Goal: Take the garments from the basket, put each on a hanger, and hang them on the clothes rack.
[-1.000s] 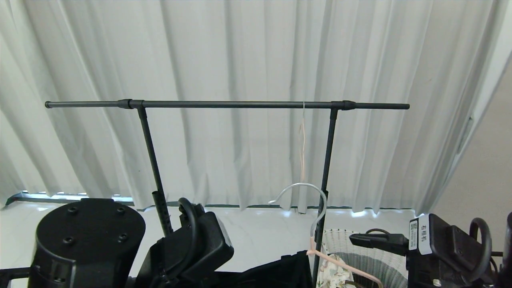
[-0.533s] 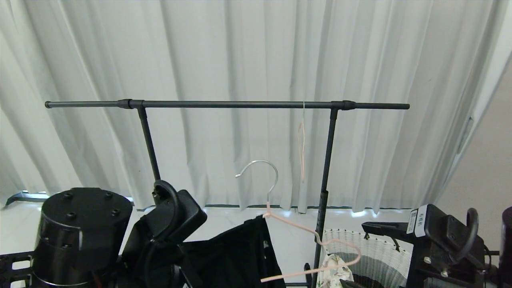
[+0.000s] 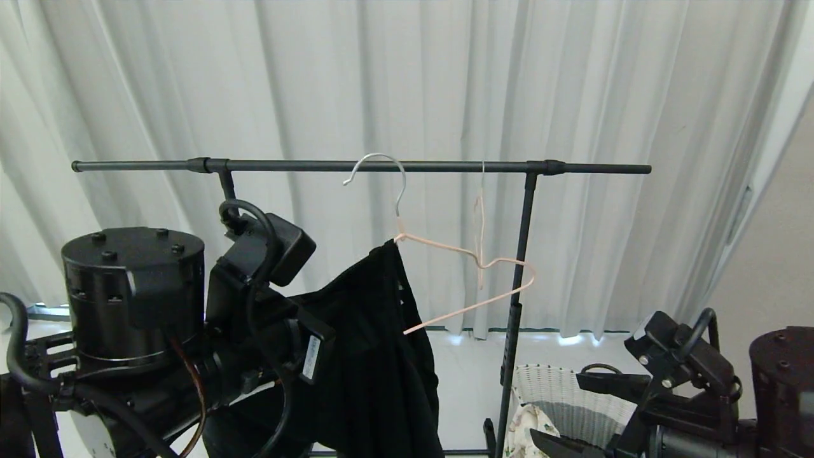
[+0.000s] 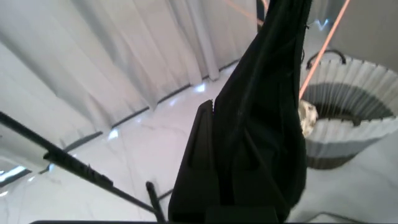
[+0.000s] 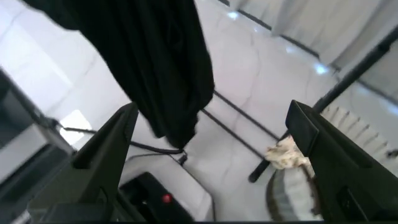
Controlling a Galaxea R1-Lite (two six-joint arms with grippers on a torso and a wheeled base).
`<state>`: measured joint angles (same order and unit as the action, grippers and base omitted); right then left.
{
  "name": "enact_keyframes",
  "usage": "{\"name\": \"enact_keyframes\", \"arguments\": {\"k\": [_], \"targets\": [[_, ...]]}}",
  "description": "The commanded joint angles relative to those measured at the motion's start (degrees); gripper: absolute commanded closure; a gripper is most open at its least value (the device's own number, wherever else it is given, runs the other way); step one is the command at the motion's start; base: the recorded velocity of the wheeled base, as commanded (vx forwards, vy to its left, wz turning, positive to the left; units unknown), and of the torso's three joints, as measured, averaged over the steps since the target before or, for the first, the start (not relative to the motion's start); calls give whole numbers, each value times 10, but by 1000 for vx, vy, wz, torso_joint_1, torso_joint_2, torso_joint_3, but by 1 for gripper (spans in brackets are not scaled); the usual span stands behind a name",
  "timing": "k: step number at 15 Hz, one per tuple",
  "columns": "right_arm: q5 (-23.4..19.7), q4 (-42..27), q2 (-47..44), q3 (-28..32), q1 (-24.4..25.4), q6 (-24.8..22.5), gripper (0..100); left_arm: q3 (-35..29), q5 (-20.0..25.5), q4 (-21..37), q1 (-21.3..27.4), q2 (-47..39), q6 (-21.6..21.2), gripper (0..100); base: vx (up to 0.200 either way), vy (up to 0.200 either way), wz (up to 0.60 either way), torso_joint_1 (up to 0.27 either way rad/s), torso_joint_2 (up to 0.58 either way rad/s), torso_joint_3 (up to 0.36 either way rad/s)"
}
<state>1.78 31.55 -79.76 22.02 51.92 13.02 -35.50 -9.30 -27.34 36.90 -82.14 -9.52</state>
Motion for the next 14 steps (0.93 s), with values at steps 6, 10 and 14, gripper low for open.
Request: {"name": "enact_keyframes", "arguments": {"k": [6, 10, 14], "targets": [[125, 83, -188, 113, 63, 186, 0, -53, 2, -2, 0, -8, -2, 100, 0, 0, 0, 0, 0, 0], [130, 87, -217, 143, 71, 187, 0, -59, 7, -2, 3, -5, -2, 100, 0, 0, 0, 0, 0, 0], [131, 91, -225, 143, 69, 186, 0, -56, 24, -2, 9, 7, -1, 100, 0, 0, 0, 0, 0, 0]]}}
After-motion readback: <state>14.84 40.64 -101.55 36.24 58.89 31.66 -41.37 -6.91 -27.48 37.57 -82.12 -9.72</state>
